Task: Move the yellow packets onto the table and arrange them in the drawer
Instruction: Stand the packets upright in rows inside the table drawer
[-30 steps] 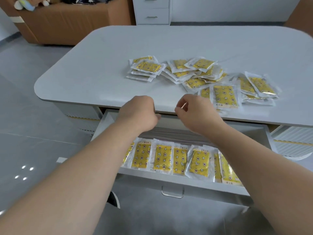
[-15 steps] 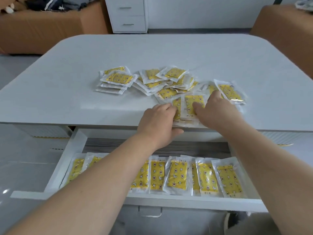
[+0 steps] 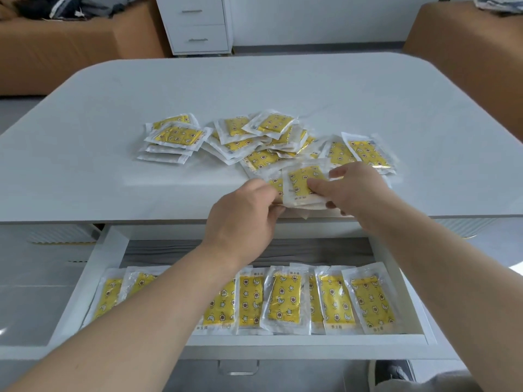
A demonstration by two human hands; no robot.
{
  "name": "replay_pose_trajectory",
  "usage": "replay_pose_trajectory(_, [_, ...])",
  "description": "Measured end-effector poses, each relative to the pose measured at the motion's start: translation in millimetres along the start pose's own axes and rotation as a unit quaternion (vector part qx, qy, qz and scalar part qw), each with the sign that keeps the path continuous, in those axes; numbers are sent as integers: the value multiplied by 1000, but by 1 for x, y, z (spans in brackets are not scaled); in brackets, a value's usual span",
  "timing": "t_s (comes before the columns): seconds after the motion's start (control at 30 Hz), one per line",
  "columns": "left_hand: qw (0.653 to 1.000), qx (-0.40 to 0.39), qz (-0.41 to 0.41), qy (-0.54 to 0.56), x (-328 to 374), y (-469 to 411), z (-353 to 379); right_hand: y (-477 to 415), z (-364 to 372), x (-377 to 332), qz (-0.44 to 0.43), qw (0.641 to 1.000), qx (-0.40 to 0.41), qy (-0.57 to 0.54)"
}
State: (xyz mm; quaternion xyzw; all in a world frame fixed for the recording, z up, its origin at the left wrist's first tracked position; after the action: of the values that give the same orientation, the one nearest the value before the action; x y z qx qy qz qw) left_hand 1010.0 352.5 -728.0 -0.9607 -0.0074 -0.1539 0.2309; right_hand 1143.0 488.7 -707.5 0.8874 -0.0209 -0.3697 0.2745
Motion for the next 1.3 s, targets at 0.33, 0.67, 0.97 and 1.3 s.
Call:
replay_pose_trajectory(0.33, [950, 78, -155, 261, 9, 13, -24, 23, 13, 2, 154, 878, -227, -394])
replay_pose_trajectory(0.67, [875, 195, -323, 305, -8, 41, -55, 59, 34, 5, 91, 897, -234, -363])
replay_pose_trajectory(0.97, [705, 216, -458, 497, -21, 53, -63, 63, 46, 2, 73, 904, -239, -346])
replay_pose_trajectory(1.3, [729, 149, -453, 491, -27, 66, -70, 66, 61, 4, 75, 904, -278, -317])
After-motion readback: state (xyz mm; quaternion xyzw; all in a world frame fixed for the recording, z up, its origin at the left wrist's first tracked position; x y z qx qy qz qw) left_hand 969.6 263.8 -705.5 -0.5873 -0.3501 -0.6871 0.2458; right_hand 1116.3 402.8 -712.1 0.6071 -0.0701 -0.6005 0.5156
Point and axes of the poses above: each hand's wrist, its own y-axis away from the middle knuckle, its own z-axis out of the palm, x = y × z, the point moved 3 cm from there along -y, towards the middle knuckle, and after that the axes turned 15 degrees about z, right-handed, at the moved point
